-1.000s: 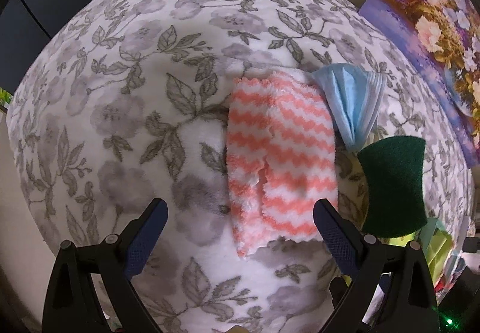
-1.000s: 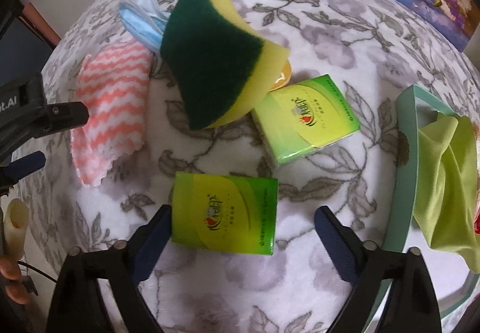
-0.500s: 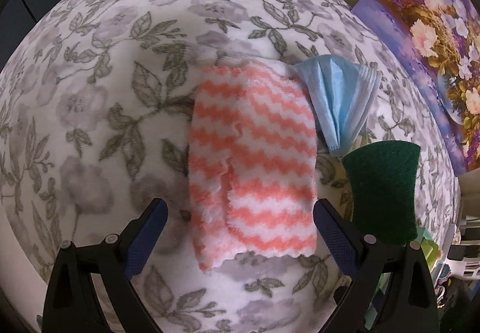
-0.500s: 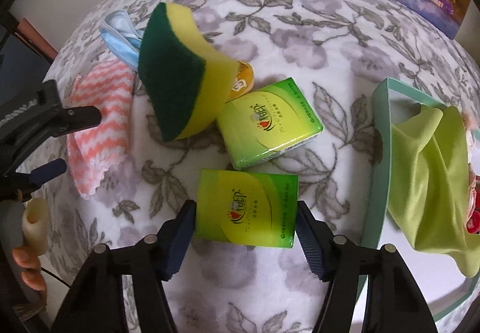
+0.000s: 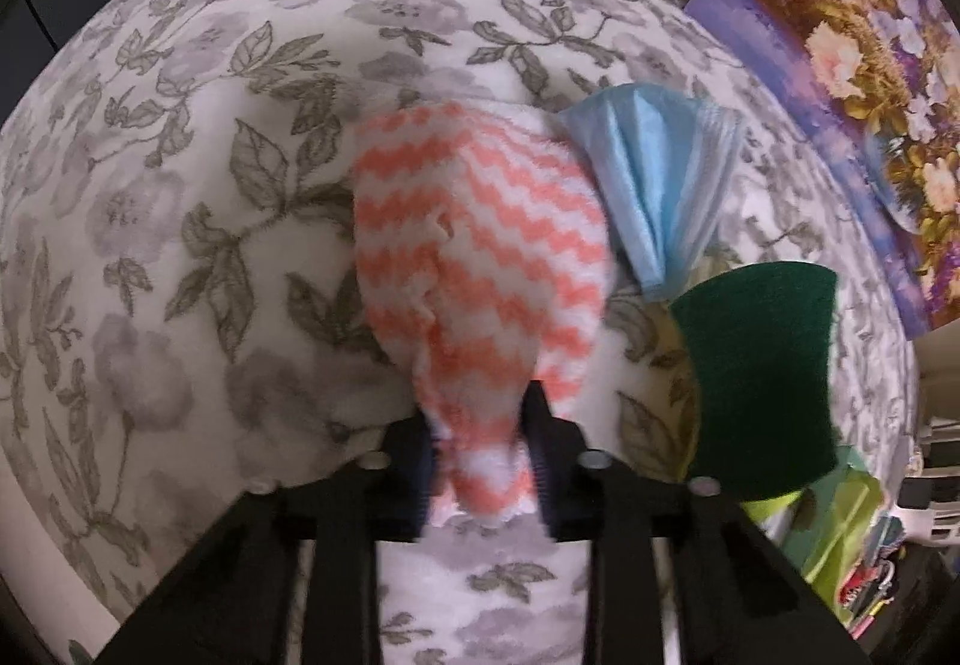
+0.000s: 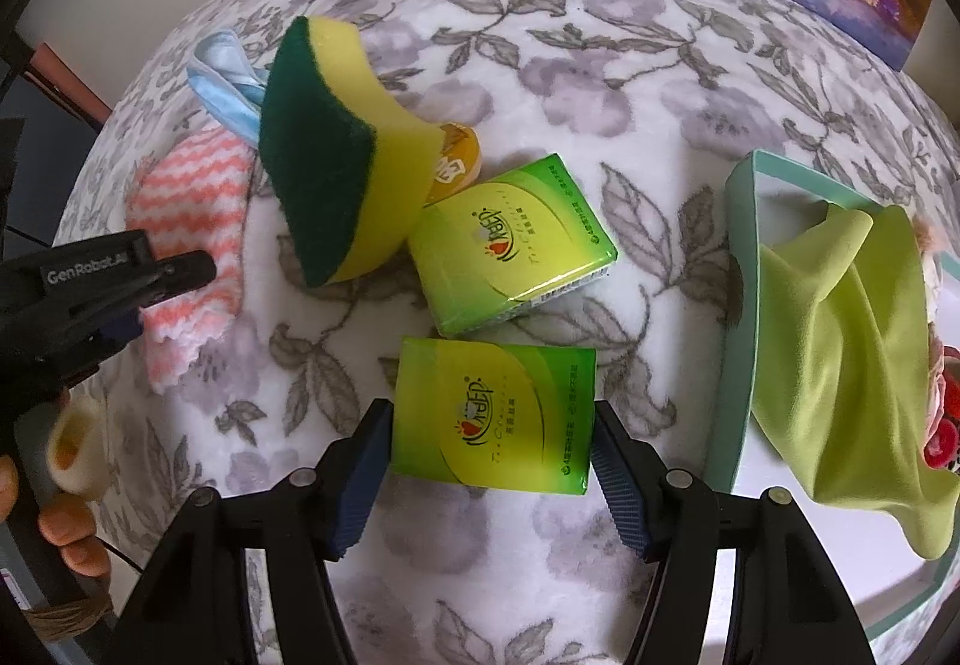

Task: Organize soft objects
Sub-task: 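Grasp the green tissue pack with the right tool while the left tool grasps the zigzag cloth, then carry the tissue pack and zigzag cloth over the tray and lower them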

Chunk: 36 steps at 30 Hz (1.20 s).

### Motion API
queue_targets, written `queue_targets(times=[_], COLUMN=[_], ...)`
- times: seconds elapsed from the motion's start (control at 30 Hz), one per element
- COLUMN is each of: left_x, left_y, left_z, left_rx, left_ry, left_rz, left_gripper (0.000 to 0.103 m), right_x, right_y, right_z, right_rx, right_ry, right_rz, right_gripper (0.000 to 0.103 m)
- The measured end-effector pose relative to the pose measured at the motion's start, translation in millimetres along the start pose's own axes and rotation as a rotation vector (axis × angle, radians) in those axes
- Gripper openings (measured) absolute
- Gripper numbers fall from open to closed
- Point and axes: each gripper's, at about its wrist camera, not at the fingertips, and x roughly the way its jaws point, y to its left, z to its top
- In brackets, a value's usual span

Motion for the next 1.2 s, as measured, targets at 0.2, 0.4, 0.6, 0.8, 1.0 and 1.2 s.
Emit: queue_targets(times=[0.2,0.4,0.6,0.8,1.0,1.2], left_x=[-8,-29,-80,-126,-169,-189], left_y=[10,12,10,6,-1,-12], left_z=[-3,-3,1,-1,-10,-17], left_rx=[-0.069,-0.074,-0.059,-0.043,-0.013,0.024], left_ry=[0.001,-0.038,-0.162,-0.275,-0.375,-0.413], left_rz=[-0.098,-0.158,-0.185,-0.212,-0.246,-0.274], left_gripper=[0.015,0.014,0.014,0.014,0.014,0.014], right_x=[-3,-16,-45,-76,-112,-135], right_y=[-1,-1,-7,-23,-40,-66], right_z=[0,3,8,11,13,10], right_rx=[0.003,0.002,0.023,0.065,0.128,0.184], right_ry=[-0.002,-0.018,-0.076,-0.139,-0.223,-0.274], right_rz=[0.011,0.036,0.081,0.131,0.142,0.126], right_gripper=[0.067,0.067,0.067,0.067,0.067,0.067])
